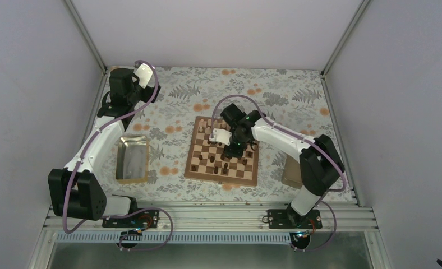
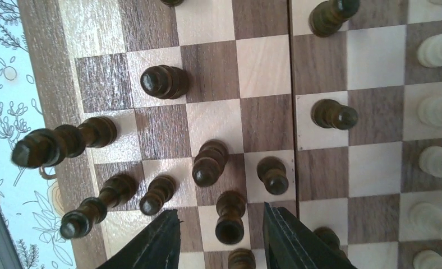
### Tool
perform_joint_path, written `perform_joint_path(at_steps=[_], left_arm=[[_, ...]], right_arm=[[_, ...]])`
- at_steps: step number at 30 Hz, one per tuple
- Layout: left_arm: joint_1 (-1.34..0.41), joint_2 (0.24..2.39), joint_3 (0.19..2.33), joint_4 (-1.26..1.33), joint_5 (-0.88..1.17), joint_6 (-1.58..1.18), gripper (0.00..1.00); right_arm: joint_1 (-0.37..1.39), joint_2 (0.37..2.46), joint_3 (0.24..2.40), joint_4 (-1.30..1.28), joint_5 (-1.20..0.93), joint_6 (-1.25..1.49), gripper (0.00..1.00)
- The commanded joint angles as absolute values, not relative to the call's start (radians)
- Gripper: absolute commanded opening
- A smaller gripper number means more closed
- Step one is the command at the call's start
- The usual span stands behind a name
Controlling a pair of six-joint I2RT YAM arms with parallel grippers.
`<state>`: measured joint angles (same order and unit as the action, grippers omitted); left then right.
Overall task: Set up the chess pieces on the board
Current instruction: Pick up the chess piece from the chessboard.
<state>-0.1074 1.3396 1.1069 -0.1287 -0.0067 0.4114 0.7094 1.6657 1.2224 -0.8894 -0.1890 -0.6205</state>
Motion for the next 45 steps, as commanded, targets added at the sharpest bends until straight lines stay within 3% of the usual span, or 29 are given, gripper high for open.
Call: perform_joint_path(at_steps=[1,30,39,45], left_arm=[[-0.103,1.329,1.101,-0.107,-0.001,0.422,1.00],[-0.096,1.327,1.096,-0.105,0.010,0.423,1.00],[-0.097,1.327,1.098,-0.109,0.016,0.423,1.00],[-0.097,1.327,1.100,-0.110,0.018,0.422,1.00]], right_arm=[[0.724,1.717,1.259,-0.889,-0.162,-0.620,0.40],[0.724,1.758,1.226,-0.876,-0.131,-0.604,0.39],[0.724,1.766,1.221,-0.879,-0.128,-0.603,0.32],[0.723,1.755,1.221,-0.882,-0.119,-0.597,0.22]])
